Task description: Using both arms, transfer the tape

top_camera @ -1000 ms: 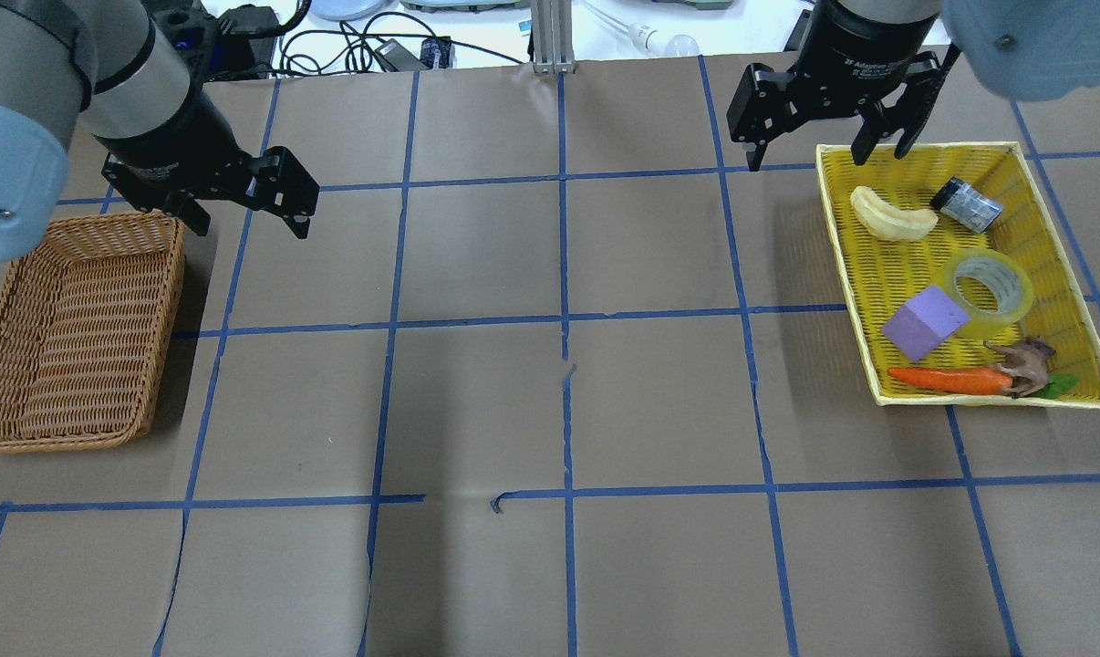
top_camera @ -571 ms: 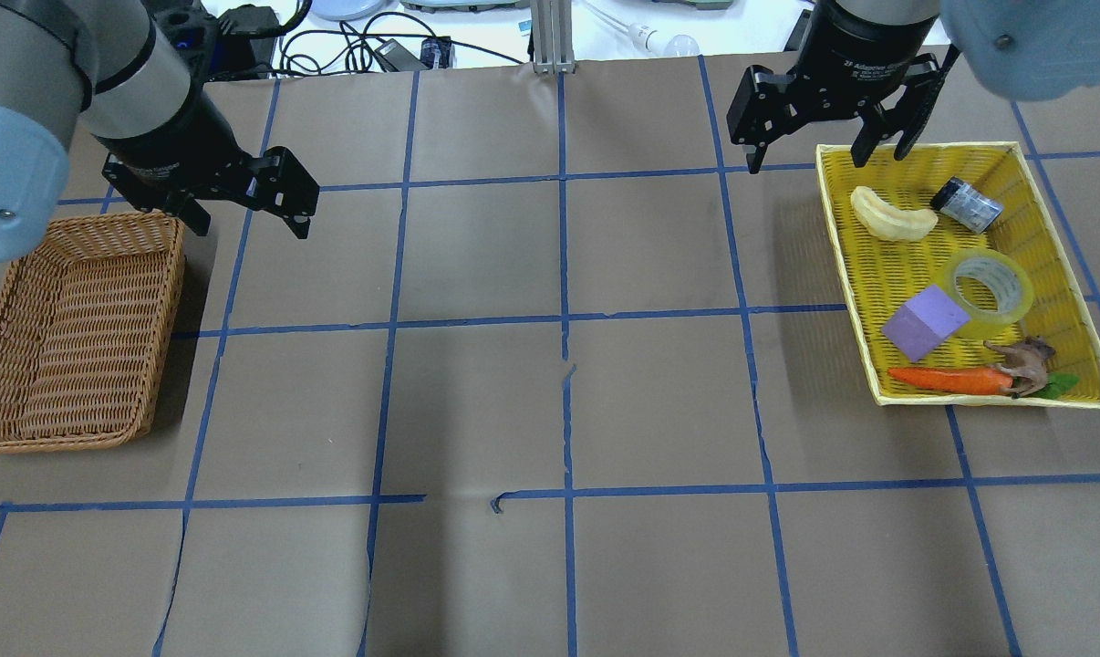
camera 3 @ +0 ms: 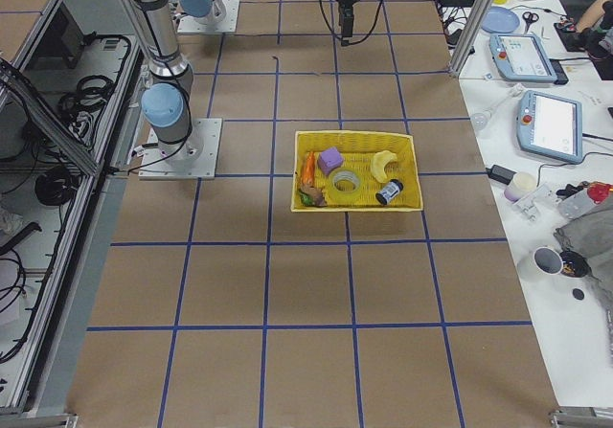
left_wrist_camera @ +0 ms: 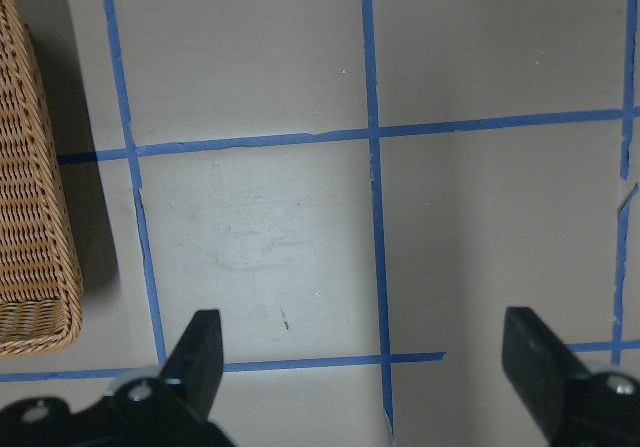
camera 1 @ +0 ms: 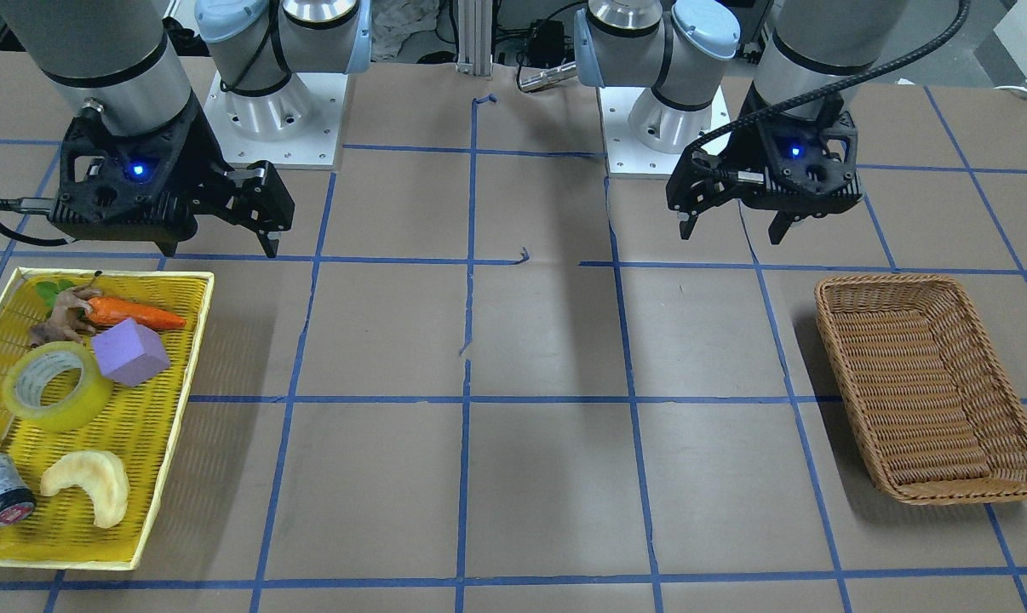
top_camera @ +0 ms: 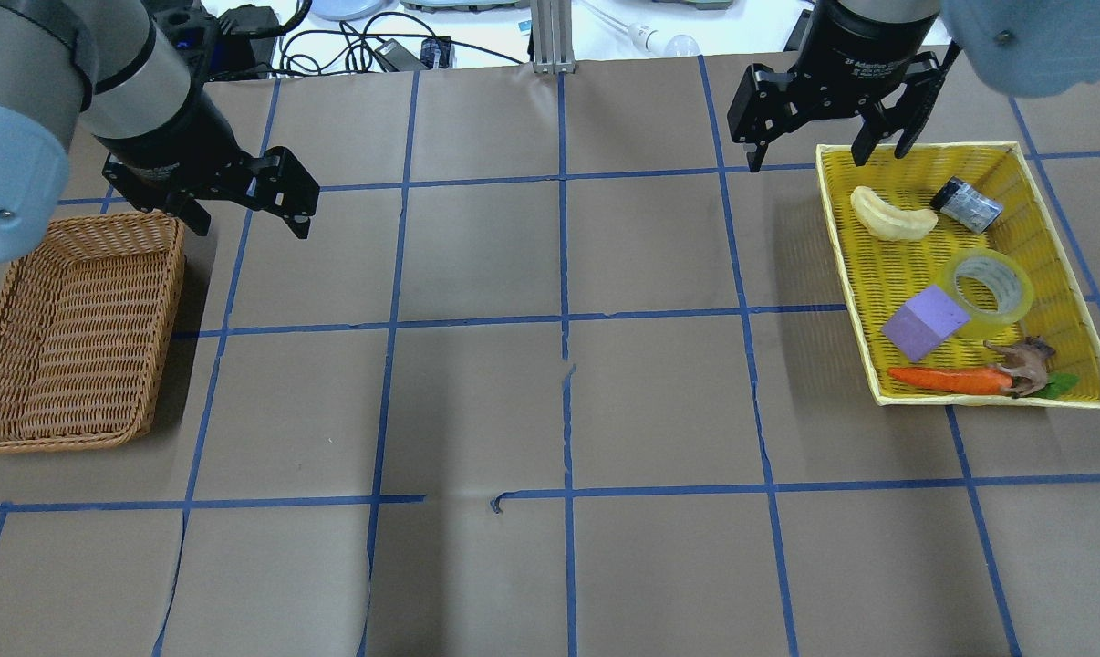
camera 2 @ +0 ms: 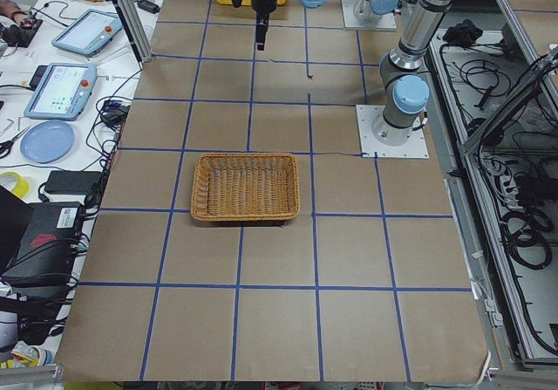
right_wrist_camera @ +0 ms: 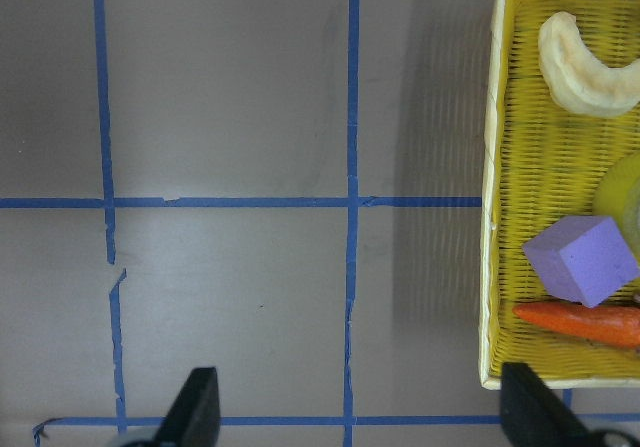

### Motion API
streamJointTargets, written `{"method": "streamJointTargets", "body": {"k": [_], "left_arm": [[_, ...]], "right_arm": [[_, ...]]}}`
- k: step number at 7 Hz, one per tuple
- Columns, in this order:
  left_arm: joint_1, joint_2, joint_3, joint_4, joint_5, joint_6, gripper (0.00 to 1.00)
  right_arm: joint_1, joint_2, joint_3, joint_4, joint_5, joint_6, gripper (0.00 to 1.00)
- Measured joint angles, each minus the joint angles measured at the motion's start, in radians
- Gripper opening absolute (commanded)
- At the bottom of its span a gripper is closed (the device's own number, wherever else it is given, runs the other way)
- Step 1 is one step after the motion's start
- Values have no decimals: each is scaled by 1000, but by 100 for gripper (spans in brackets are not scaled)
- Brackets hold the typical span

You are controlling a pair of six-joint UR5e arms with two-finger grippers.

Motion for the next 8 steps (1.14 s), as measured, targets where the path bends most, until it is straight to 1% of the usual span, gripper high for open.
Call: {"method": "streamJointTargets", "body": {"k": [2,4,6,8], "left_arm": [[0,0,0,0,-1,0,100],[1,0,0,0,-1,1,100],[1,0,0,-1,-2,1,100],[2,0,0,0,-2,1,100]], "right_arm": [[-13,8,-11,2,1,-27,100],[-71,28,-28,5,-2,-118,100],[-173,48,-25,12,-5,-273,100],[-291,92,-17,2,-12,-497,100]]}}
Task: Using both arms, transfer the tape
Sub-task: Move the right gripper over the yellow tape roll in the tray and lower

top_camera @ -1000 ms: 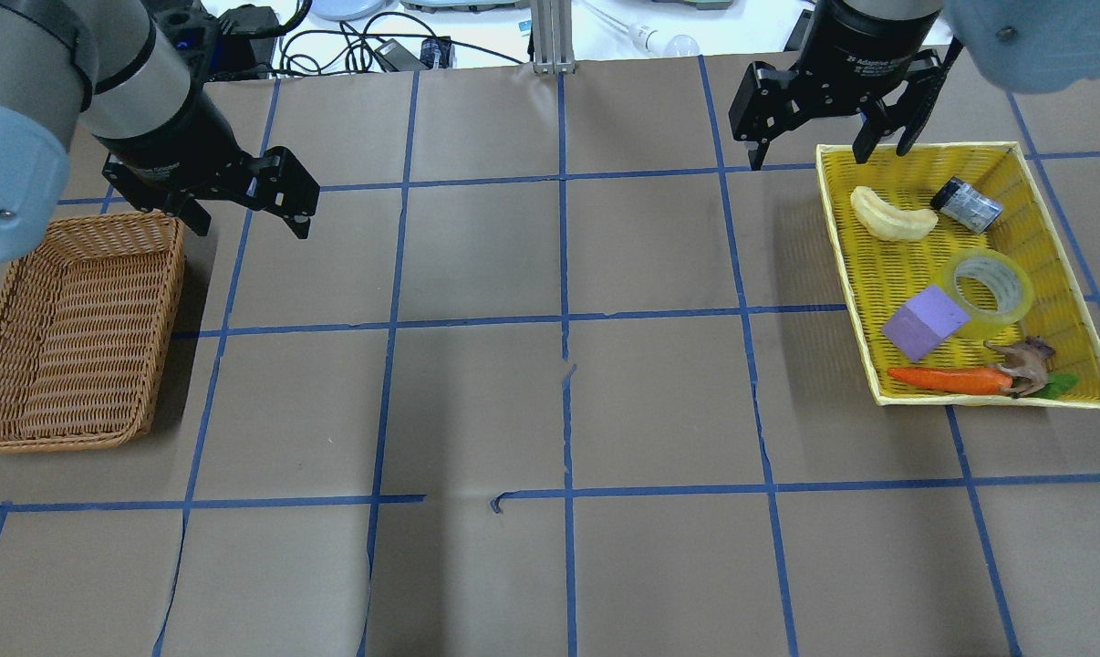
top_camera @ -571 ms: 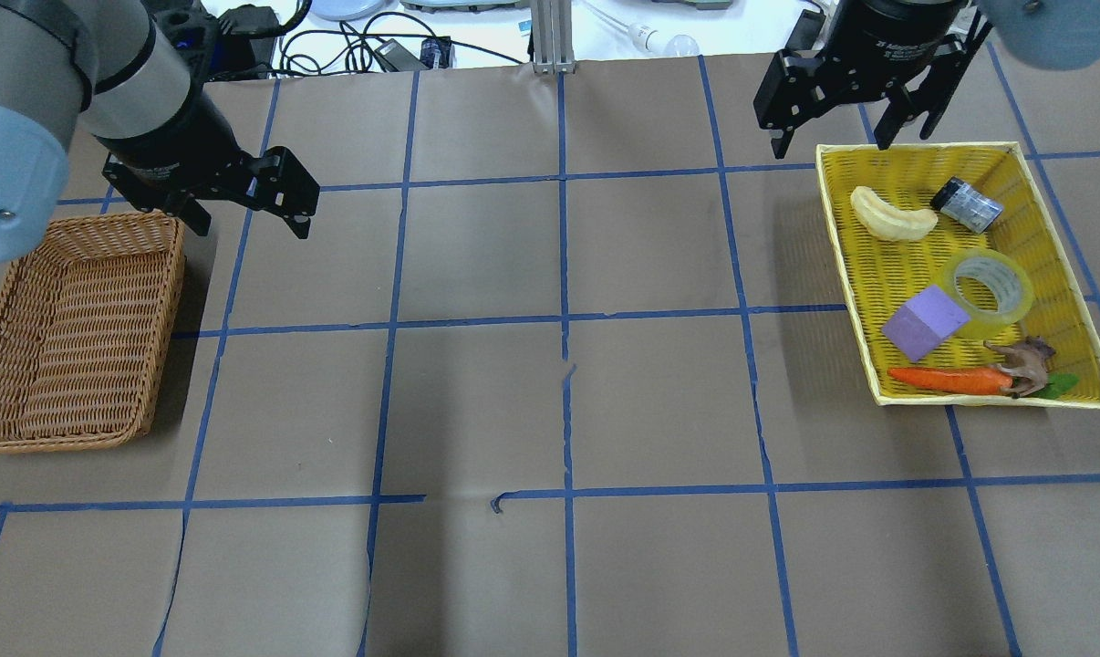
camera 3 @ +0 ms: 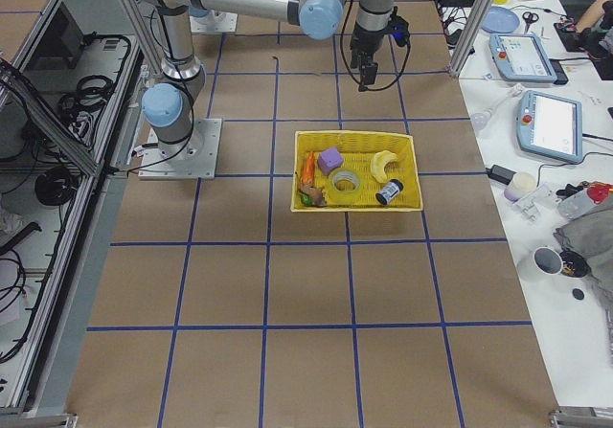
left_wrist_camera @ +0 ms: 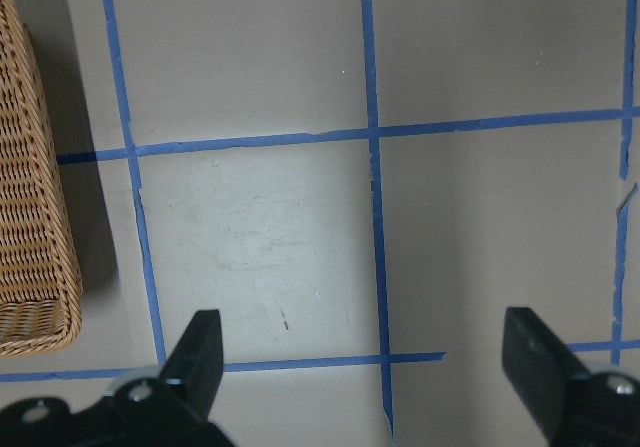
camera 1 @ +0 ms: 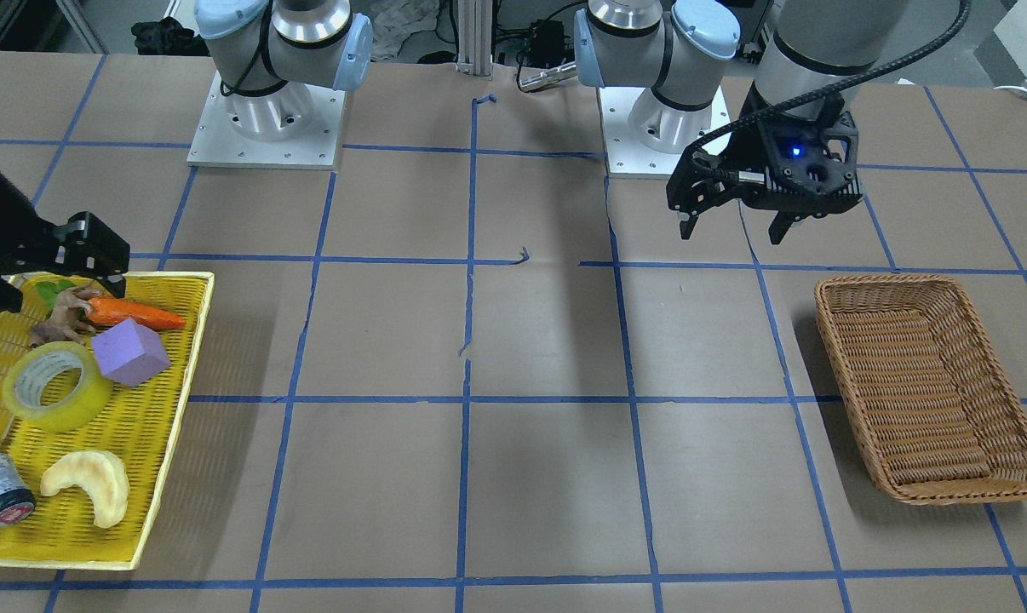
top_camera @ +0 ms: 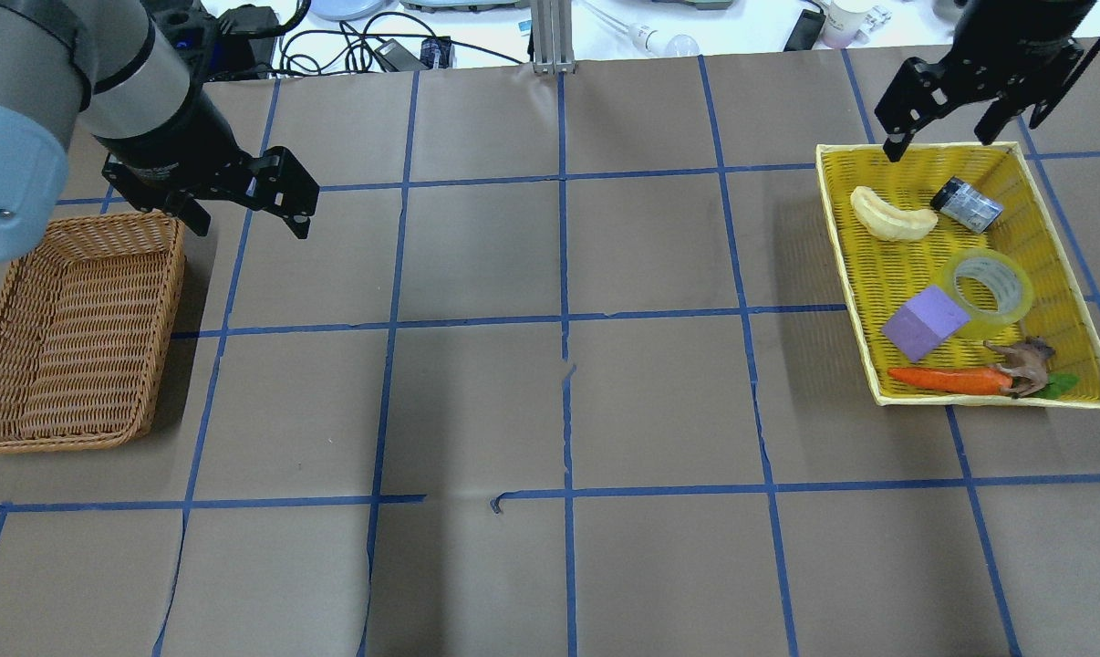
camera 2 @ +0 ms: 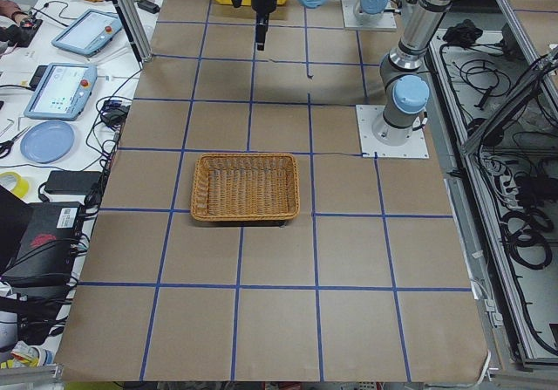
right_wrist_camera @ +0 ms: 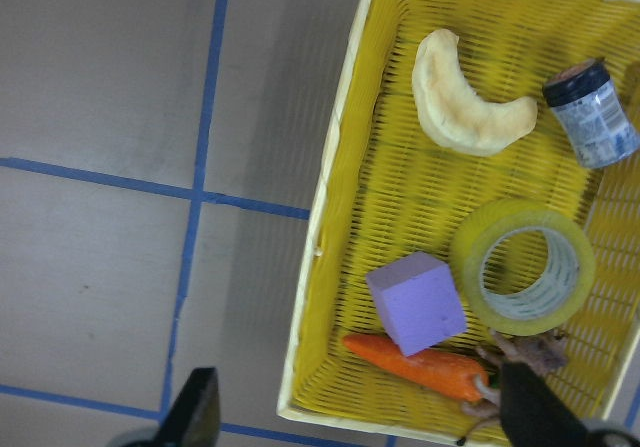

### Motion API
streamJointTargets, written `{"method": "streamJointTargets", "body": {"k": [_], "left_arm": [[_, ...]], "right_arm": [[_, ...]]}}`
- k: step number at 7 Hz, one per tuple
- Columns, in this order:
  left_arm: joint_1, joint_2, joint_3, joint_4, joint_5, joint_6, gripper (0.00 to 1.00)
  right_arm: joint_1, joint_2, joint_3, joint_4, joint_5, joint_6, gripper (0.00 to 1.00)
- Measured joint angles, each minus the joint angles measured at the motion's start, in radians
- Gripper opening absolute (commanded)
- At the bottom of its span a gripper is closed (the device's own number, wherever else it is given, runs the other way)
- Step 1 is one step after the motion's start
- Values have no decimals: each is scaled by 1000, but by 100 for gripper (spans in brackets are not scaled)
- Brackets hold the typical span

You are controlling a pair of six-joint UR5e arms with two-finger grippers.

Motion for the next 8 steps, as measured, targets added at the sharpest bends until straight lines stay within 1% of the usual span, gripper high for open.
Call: {"method": "streamJointTargets", "body": {"k": [1,2,5,6,7,8], "left_arm": [[0,0,0,0,0,-1,100],[0,0,0,1,0,-1,100],[0,0,0,0,0,0,100],[0,0,0,0,0,0,100],[0,0,0,0,0,0,100],[0,0,0,0,0,0,100]], "right_arm": [[-62,34,13,-28,-1,-125,100],[-115,69,44,-95,-2,-239,100],[-234,177,192,-387,2,-599,100],[-259,219,222,-458,7,-687,97],[-277,248,250,-503,11,-732,61],[-285,265,280,-543,12,-746,30]]}}
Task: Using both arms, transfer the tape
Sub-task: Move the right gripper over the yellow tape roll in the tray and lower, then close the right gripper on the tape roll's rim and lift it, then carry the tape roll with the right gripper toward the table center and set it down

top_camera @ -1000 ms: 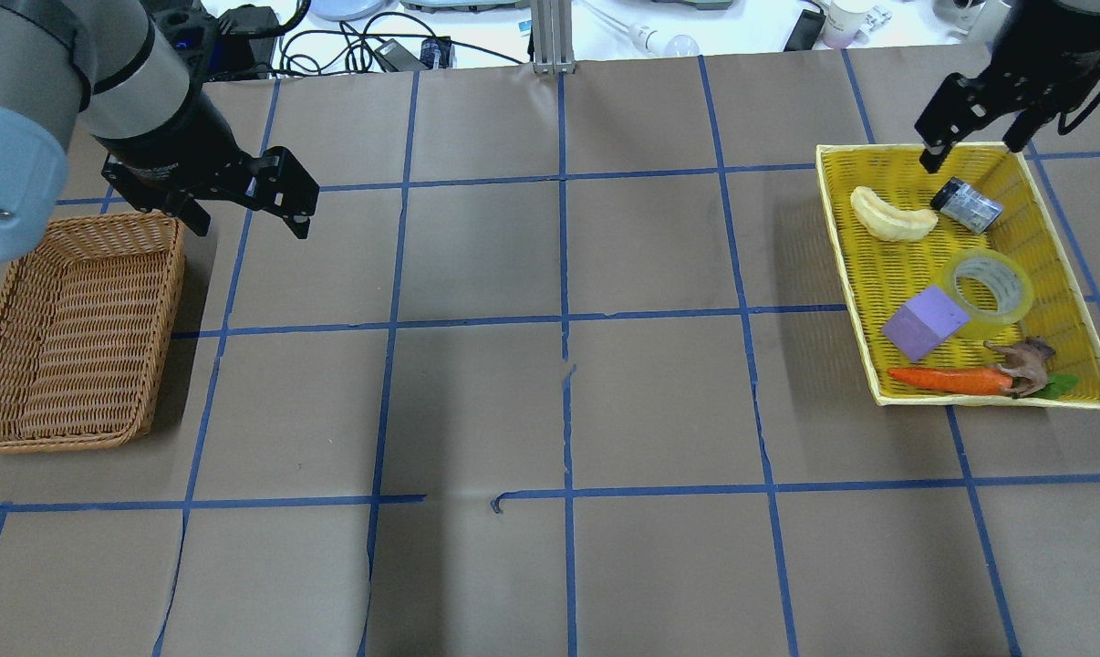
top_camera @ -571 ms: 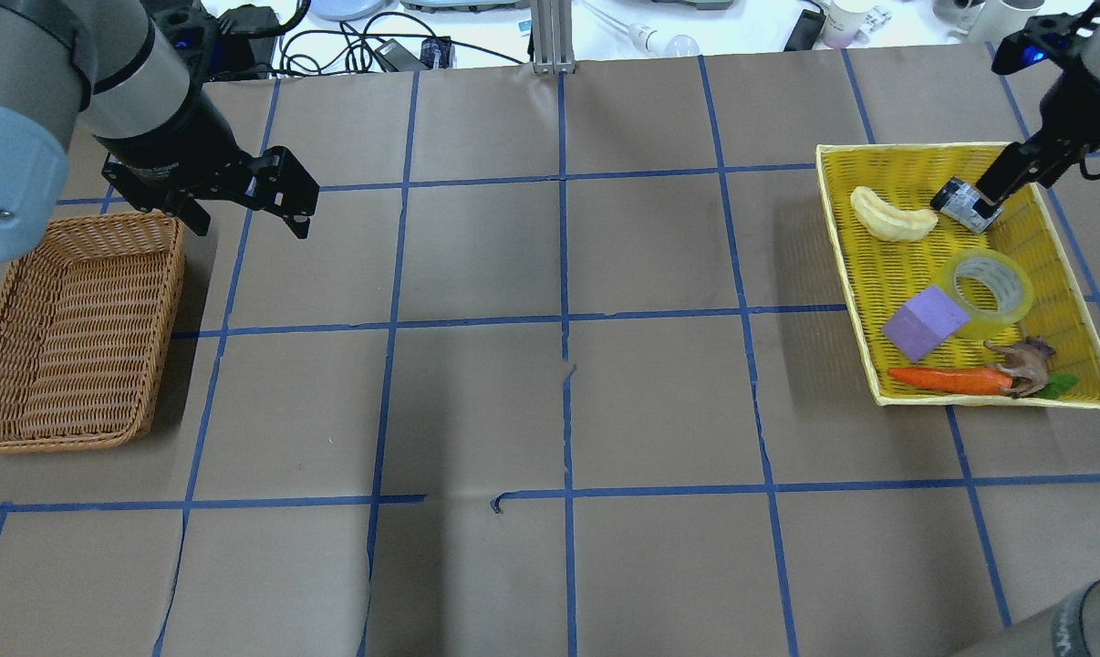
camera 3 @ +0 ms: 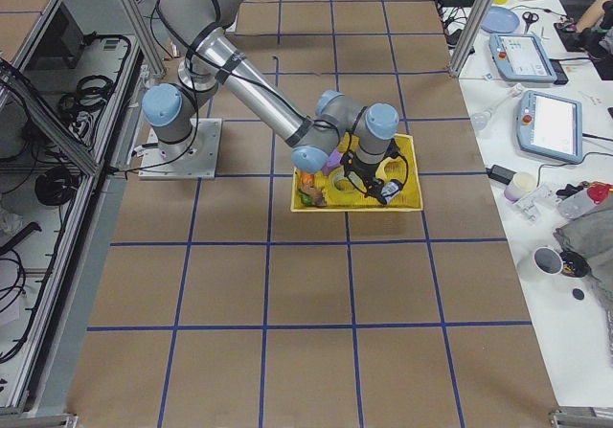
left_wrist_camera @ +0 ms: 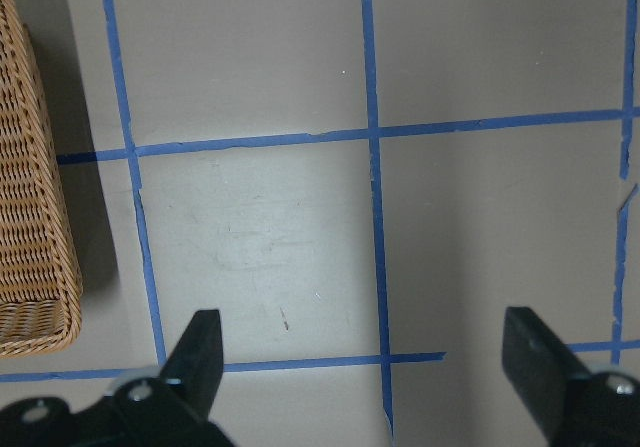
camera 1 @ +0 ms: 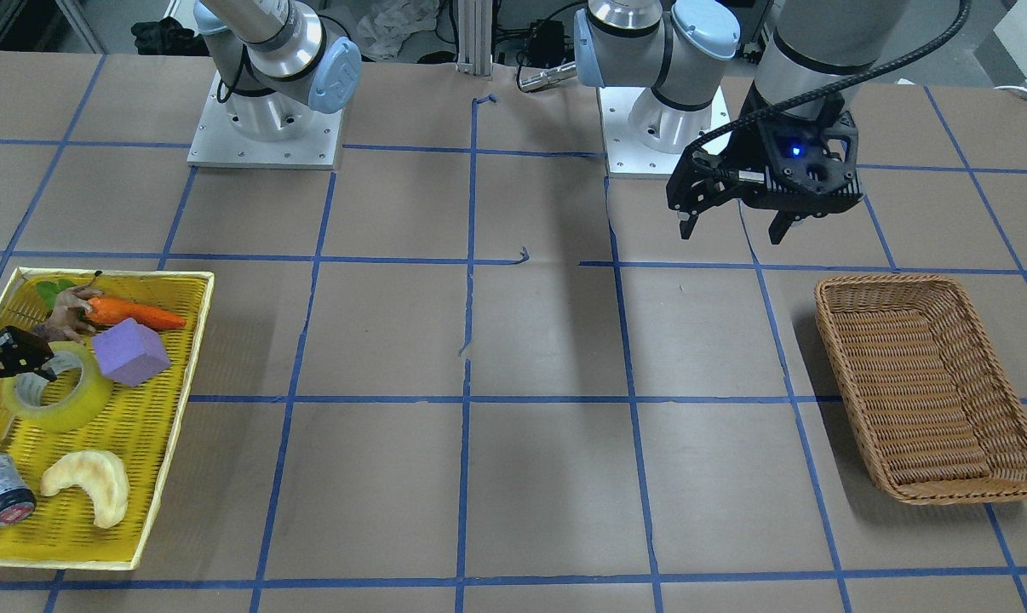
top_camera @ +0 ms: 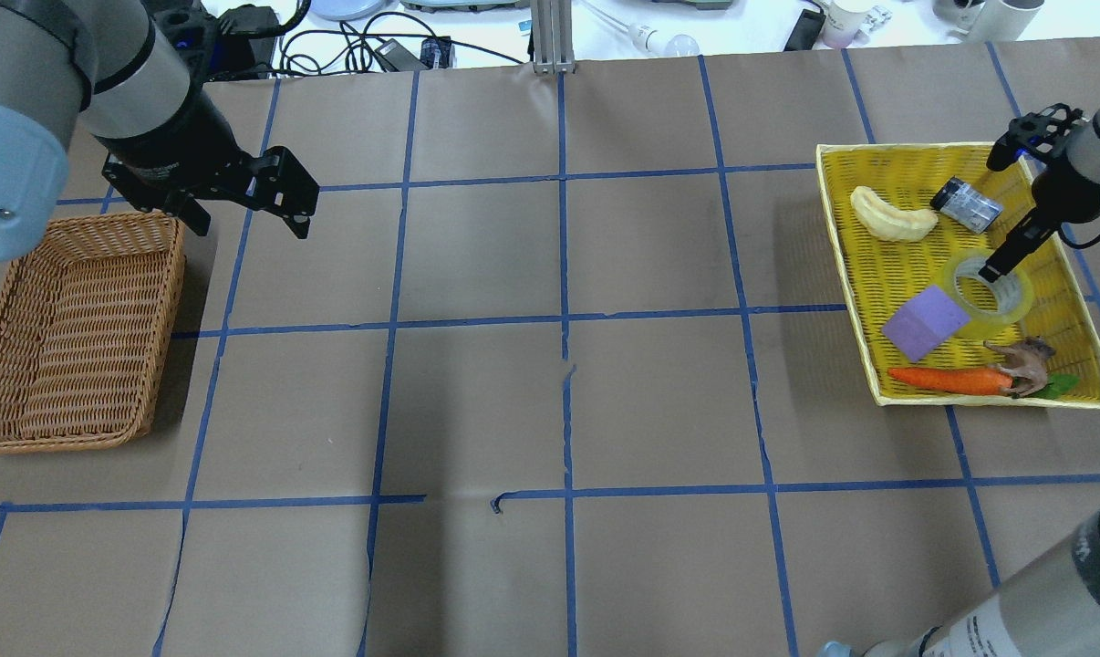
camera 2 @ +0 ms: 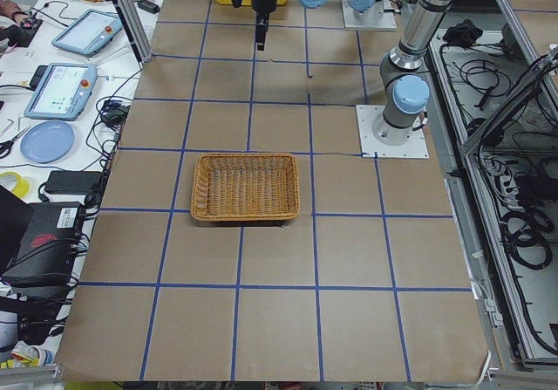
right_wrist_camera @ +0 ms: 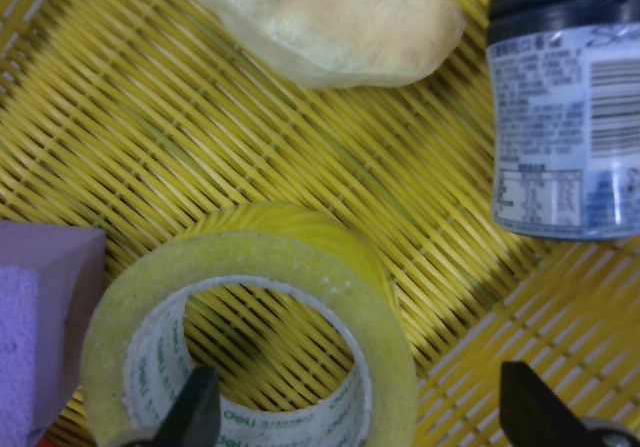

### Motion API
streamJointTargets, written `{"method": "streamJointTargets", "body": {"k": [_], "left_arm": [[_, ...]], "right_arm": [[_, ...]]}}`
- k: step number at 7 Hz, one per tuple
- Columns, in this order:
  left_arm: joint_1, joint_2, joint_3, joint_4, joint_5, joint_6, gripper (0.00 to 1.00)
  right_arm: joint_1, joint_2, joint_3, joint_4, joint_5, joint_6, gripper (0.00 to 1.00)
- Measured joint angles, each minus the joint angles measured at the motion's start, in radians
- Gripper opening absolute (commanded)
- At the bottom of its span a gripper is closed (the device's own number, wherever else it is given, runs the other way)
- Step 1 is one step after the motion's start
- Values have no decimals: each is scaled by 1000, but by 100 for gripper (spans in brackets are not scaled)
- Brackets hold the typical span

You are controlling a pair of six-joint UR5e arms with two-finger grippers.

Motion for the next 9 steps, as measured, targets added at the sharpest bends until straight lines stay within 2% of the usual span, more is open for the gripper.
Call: {"method": "streamJointTargets", "body": {"k": [1,5,6,9], "left_arm": [[0,0,0,0,0,0,100],[0,-1,0,0,-1,-1,100],[0,0,0,0,-1,0,100],[0,2,0,0,1,0,100]], "right_arm": [[-3,7,24,-33,1,-2,0],[-4,3,21,-58,1,36,0],[-1,-4,-13,-42,2,57,0],[79,-12,-226,102,12,171,0]]}}
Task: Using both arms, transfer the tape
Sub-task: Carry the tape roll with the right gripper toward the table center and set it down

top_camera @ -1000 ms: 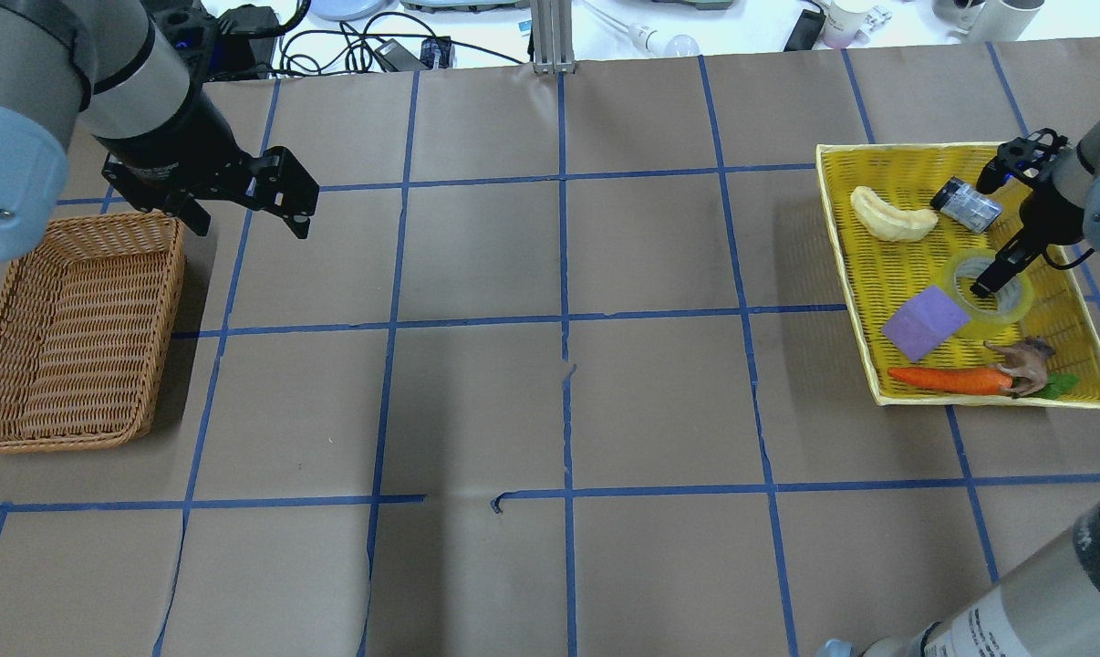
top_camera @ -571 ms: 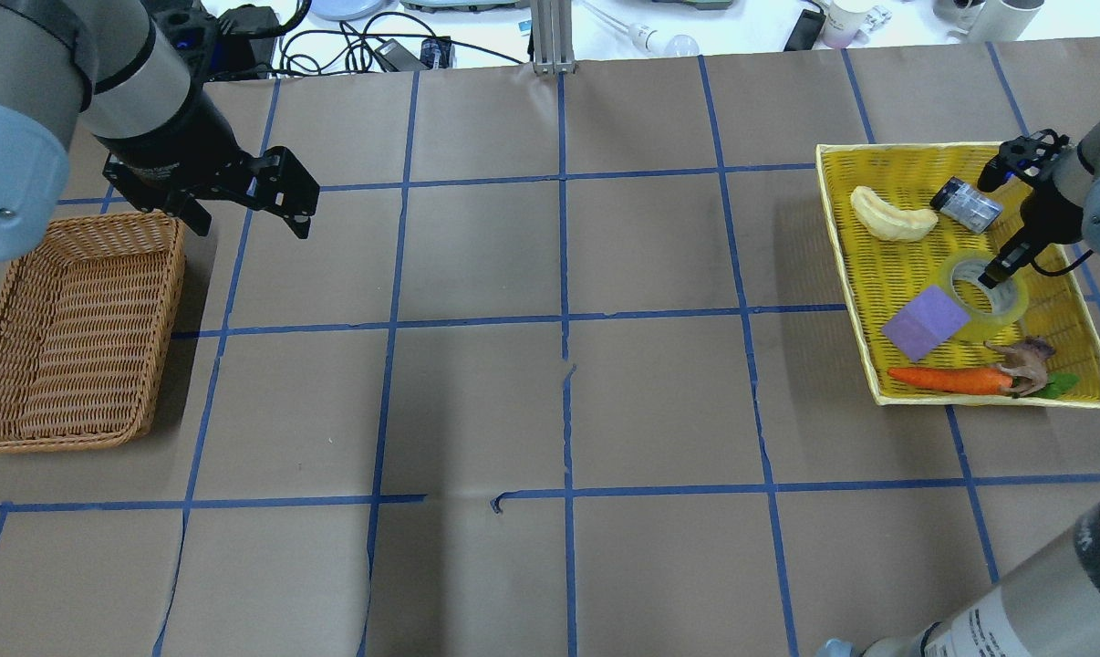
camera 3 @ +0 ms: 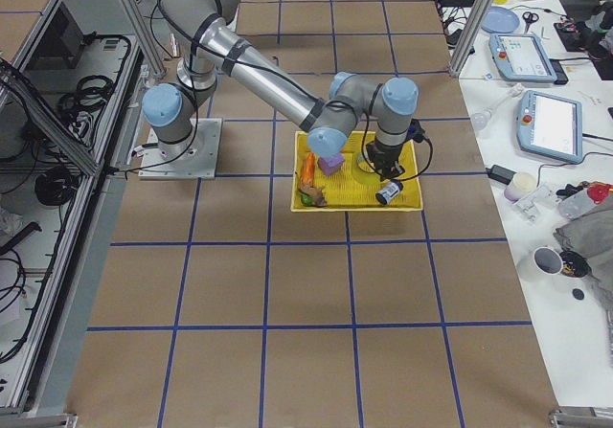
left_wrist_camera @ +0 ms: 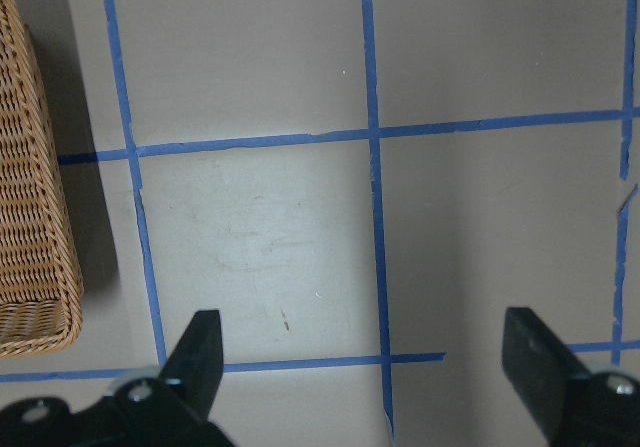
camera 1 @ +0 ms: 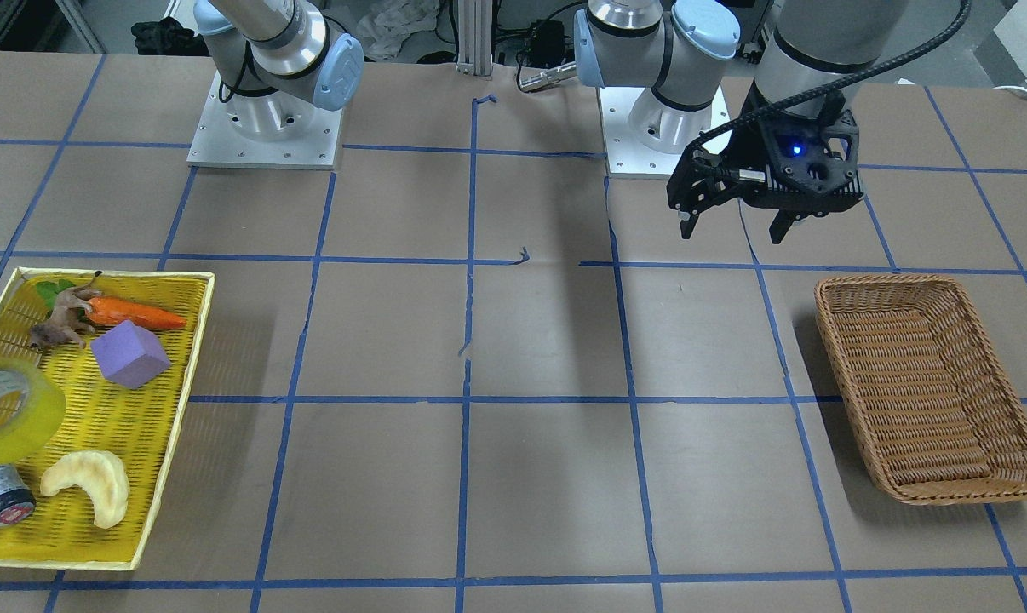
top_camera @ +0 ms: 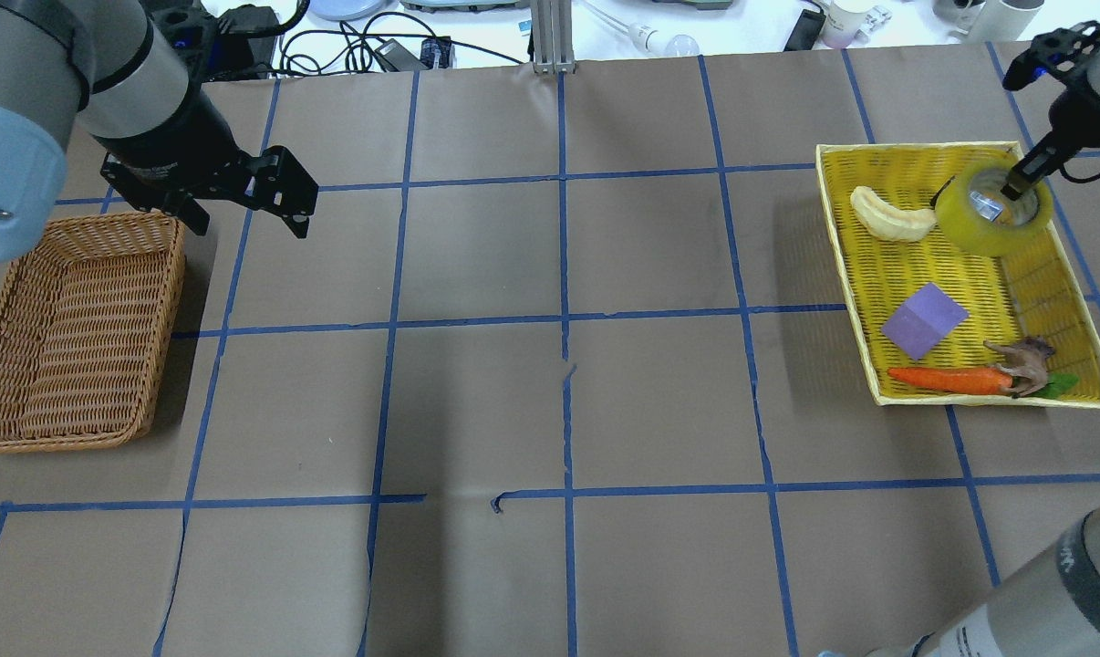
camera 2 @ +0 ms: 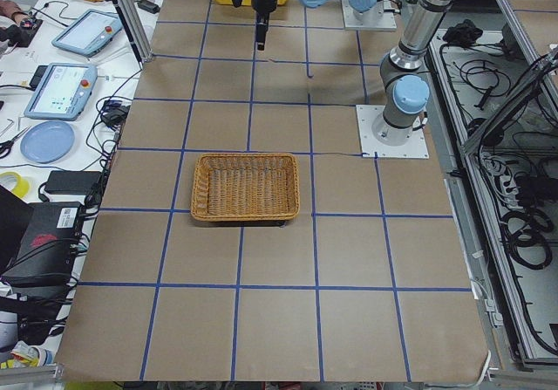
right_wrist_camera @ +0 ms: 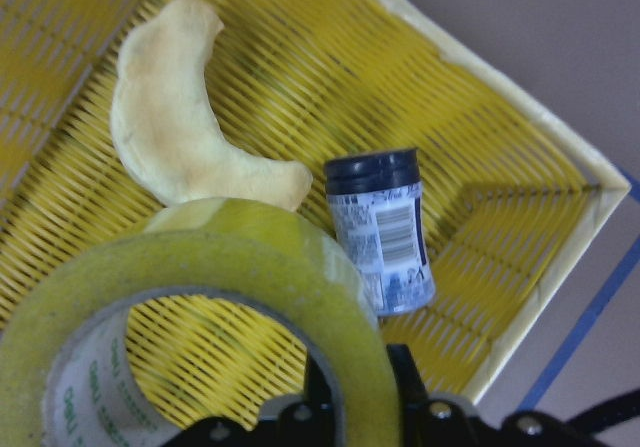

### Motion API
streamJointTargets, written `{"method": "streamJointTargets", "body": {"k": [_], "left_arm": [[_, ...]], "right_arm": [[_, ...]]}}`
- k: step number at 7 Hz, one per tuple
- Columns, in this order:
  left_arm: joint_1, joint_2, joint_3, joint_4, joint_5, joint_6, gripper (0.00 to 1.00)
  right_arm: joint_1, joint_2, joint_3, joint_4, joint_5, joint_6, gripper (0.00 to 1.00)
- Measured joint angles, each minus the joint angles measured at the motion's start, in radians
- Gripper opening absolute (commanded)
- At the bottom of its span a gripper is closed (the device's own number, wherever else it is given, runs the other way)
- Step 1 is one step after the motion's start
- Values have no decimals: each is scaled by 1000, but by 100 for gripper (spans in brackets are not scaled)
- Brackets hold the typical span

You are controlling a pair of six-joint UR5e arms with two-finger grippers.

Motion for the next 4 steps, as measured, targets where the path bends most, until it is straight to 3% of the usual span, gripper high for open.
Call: {"method": "streamJointTargets", "body": {"k": [2,4], "left_arm": [[0,0,0,0,-1,0,100],[0,-1,0,1,-2,0,100]], "right_arm": [[119,16,-70,45,36,202,0],[307,109,-151,49,41,500,0]]}}
